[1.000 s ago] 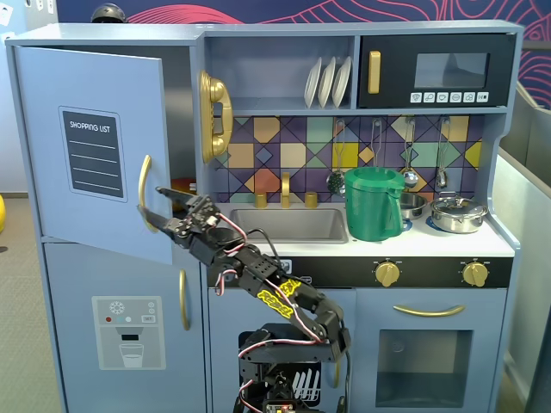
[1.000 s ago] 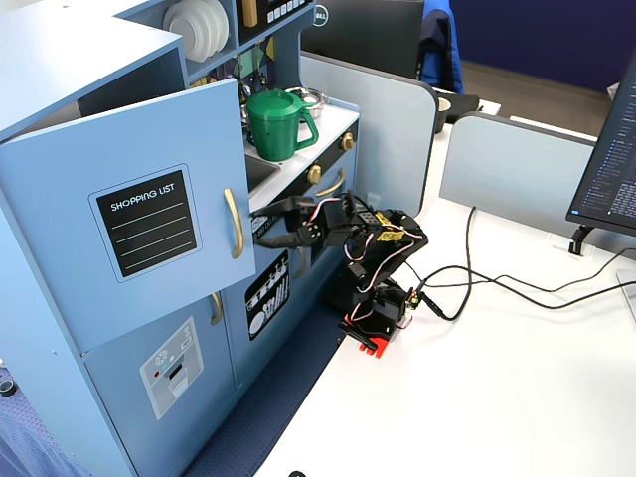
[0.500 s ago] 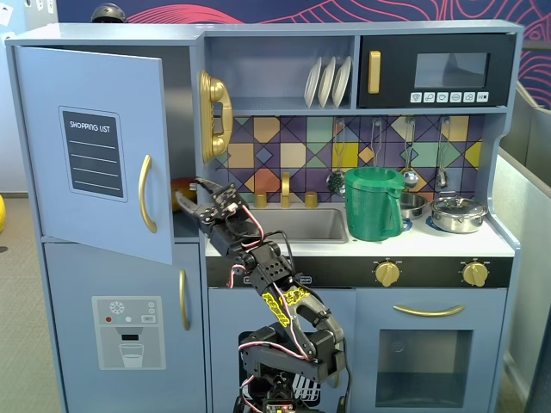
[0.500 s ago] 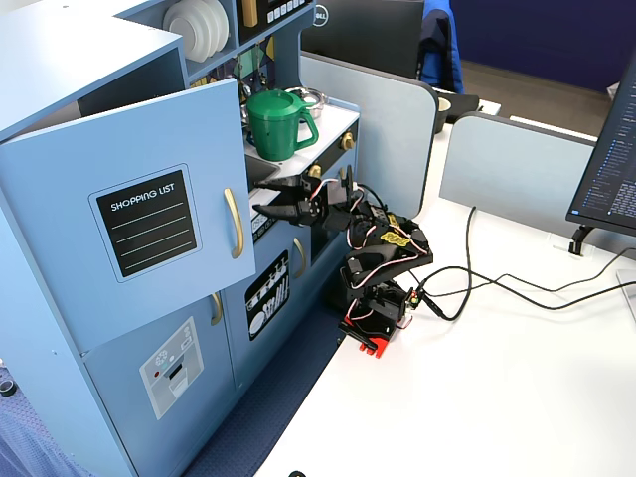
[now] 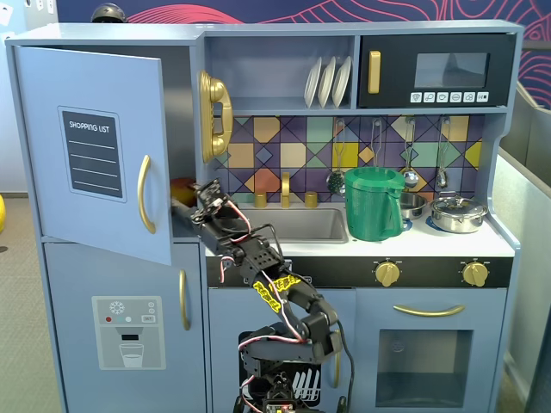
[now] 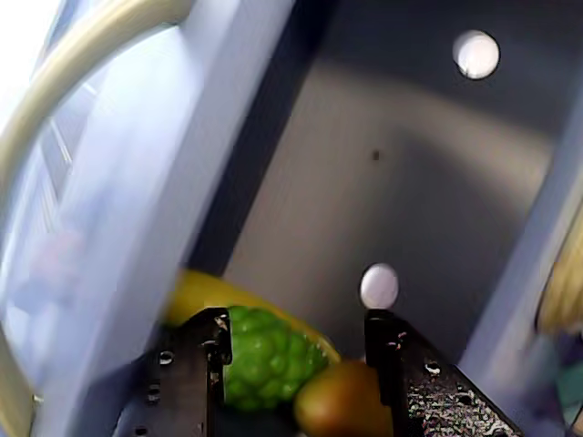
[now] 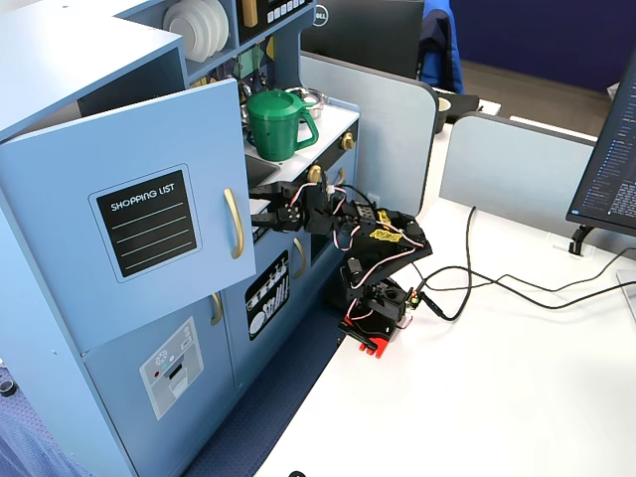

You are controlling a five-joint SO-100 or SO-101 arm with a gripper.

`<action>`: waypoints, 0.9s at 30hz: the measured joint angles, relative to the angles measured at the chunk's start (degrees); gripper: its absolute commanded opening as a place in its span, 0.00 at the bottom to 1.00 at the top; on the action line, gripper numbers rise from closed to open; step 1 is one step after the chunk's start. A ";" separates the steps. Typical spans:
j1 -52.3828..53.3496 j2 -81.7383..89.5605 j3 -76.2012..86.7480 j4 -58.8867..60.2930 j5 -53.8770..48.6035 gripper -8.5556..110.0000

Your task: Open the left cabinet door

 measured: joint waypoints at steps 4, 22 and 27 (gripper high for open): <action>-7.73 -3.34 0.00 -5.01 -4.66 0.18; 1.32 -4.39 4.31 0.79 2.55 0.17; 21.27 1.49 6.86 18.19 11.07 0.17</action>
